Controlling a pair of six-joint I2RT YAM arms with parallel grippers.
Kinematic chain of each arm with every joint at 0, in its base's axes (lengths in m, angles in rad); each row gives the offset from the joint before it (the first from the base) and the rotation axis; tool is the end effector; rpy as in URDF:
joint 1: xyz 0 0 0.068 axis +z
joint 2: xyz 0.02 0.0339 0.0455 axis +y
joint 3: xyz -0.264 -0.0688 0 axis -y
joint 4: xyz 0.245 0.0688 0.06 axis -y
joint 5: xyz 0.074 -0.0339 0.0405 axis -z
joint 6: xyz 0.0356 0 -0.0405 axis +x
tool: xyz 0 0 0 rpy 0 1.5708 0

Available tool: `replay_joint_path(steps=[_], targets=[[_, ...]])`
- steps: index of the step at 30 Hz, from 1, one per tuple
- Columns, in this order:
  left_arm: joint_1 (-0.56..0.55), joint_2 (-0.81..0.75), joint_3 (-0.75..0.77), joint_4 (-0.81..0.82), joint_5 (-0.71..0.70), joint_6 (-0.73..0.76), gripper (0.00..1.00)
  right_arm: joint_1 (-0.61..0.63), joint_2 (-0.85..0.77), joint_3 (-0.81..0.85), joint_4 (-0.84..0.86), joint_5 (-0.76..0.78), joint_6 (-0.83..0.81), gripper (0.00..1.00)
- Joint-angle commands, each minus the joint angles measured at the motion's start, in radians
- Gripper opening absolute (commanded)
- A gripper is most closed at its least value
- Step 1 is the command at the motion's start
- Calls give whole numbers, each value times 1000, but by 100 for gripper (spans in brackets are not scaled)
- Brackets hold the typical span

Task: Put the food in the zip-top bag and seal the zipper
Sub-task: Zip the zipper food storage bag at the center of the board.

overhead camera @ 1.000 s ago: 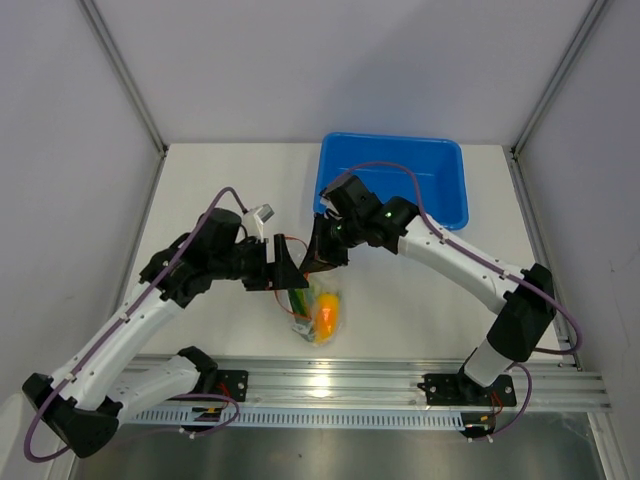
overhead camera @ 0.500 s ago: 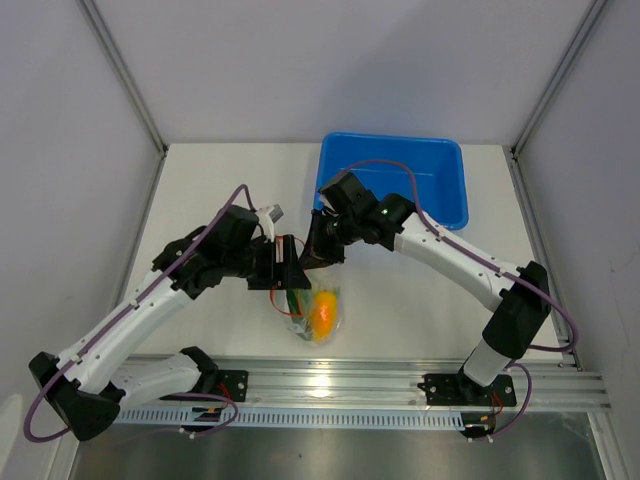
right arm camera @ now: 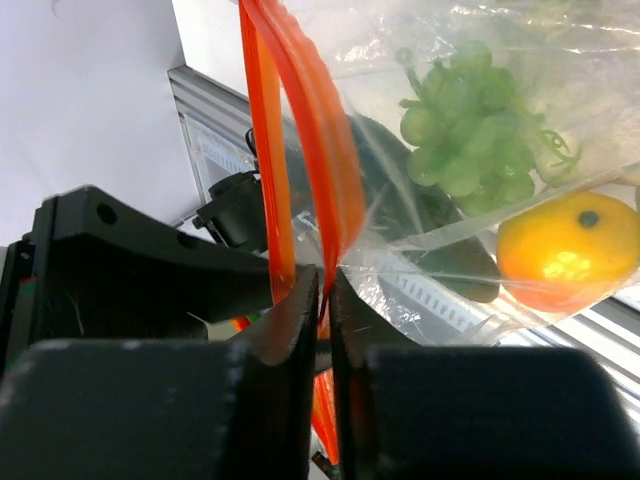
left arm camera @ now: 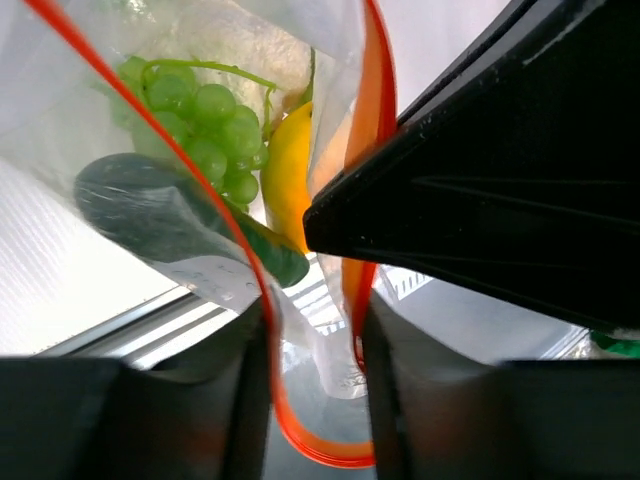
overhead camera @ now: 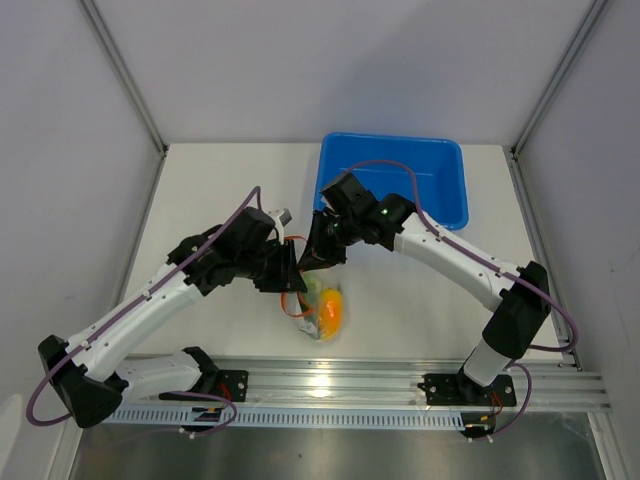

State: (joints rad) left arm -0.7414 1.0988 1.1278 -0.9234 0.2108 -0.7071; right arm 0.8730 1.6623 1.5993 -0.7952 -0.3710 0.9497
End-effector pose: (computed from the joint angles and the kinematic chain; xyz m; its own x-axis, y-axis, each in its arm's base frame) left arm 0.1508 -0.1481 0.3309 -0.9290 -0.0107 -0.3699 0.2019 0.8232 -0.5307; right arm 0.2230 0.2861 0.3398 -0.9875 0.0019 -0.1574 -0.1088 0.7143 0.6913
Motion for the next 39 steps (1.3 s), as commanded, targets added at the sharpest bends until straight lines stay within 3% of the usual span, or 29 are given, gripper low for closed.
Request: replay_joint_path(steps=[1,5,9,10,12,22,23,24,25,26,27,35,39], targets=[[-9,1,38,6,-21,-11,36,1,-12,50,-1,15,4,14],[-9,-2,30,4,-21,-5,17,-2,-15,50,-9,15,-2,24],[-9,-7,20,1,-16,1,3,-8,-27,51,-15,26,-14,34],[-9,-8,15,0,-14,3,1,-15,-30,51,-22,29,-19,41],[-9,-13,15,3,-5,9,1,-22,-44,51,-32,44,-35,48],[-9,-69,0,34,56,101,1,-62,-108,82,-163,130,-291,62],[-9,-73,0,37,65,125,1,-62,-113,85,-173,135,-311,66],[-9,-76,0,40,82,136,1,-66,-119,88,-179,138,-331,80],[-9,-79,0,41,88,150,1,-69,-130,93,-193,141,-366,82],[-9,-86,0,41,94,175,1,-72,-139,93,-194,139,-380,95],[-9,-89,-2,41,102,188,1,-83,-148,88,-191,135,-394,99],[-9,-102,-6,74,317,359,1,-169,-274,-39,-82,104,-416,99],[-9,-99,-16,66,361,403,1,-232,-308,-136,33,-101,-375,99]])
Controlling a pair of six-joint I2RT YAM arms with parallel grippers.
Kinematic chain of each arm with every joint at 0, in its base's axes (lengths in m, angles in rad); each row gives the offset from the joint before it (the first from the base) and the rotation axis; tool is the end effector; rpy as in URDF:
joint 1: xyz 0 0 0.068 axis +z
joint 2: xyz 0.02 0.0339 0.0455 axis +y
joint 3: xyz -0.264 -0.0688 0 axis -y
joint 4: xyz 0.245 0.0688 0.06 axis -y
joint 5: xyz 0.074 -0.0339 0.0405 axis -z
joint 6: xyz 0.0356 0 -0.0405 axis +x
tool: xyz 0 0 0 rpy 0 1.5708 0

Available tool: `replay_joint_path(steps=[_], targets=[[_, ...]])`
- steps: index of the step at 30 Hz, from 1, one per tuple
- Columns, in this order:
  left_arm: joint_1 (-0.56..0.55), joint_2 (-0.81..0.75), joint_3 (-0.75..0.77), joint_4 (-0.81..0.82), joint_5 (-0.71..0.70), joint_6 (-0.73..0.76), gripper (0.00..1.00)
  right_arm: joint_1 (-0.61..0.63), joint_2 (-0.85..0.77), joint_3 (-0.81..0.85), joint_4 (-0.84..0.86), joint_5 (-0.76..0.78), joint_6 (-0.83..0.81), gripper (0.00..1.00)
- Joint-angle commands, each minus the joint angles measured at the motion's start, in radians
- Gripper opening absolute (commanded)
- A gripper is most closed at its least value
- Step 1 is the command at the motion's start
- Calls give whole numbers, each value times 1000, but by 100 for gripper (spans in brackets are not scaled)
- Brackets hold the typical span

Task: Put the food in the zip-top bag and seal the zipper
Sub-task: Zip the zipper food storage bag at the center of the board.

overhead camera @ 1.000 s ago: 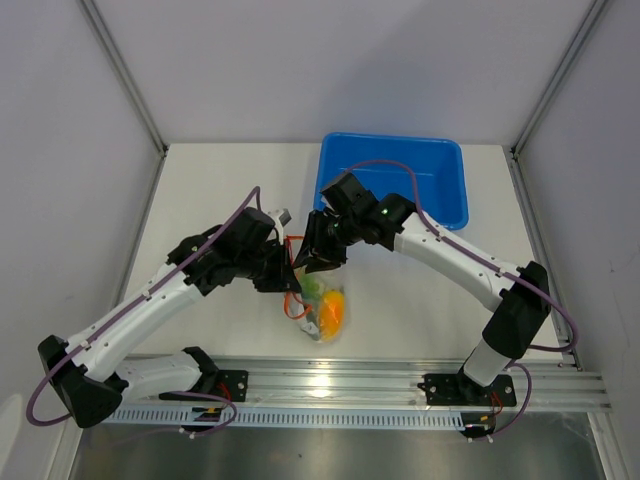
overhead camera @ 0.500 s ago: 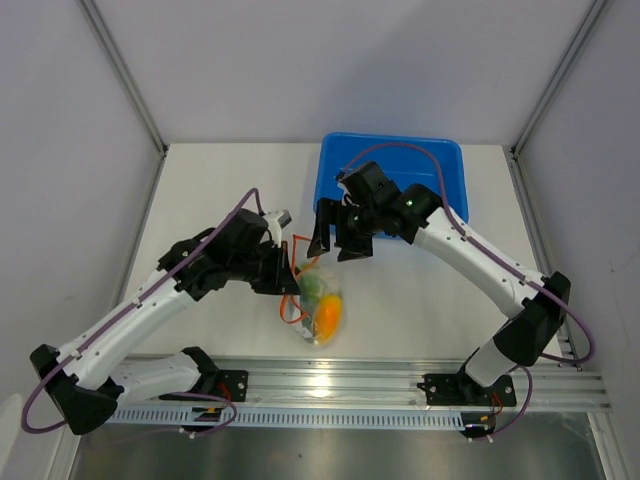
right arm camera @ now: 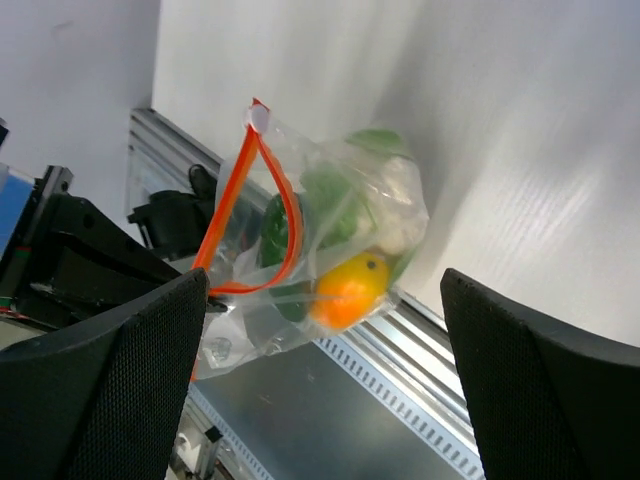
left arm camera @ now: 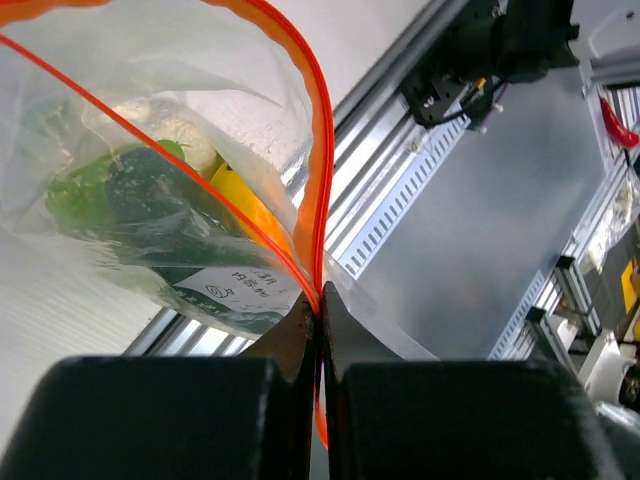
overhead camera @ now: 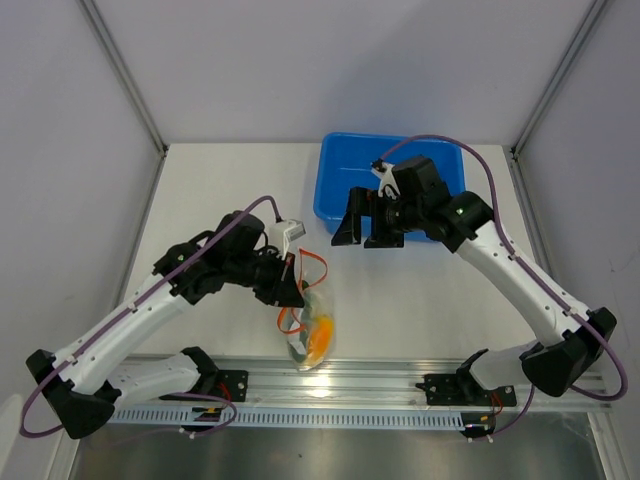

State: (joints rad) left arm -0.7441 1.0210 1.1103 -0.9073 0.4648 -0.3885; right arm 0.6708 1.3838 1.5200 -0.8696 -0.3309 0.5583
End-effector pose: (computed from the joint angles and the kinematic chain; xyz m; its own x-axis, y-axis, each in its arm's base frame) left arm 0.1312 -0.1425 0.3430 -0.8116 0.2870 -0.5088 0.5656 0.6038 -0.5617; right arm 0.2164 0.1865 0.3935 -0.8563 -0.0400 -0.5149 -0.3812 0.7215 0.5780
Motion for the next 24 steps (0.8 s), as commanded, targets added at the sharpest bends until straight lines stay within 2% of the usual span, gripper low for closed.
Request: replay_joint_path(steps=[1,6,11,14,20,24], targets=[[-6,-19,-6,54,119,91,0,-43,-28,-67,131,-164,25,99],[-6,-12,-12,110,199,99,1,-46,9,-58,63,-163,-18,99],[-8,11,0,136,233,109,1,-50,-3,-115,103,-238,-40,99],[-6,31,-1,131,245,117,1,-50,4,-138,116,-281,-43,96],[-6,42,-24,125,241,129,1,-43,35,-147,95,-345,-83,75],[-8,39,-36,123,235,129,1,-25,55,-138,58,-329,-107,66]])
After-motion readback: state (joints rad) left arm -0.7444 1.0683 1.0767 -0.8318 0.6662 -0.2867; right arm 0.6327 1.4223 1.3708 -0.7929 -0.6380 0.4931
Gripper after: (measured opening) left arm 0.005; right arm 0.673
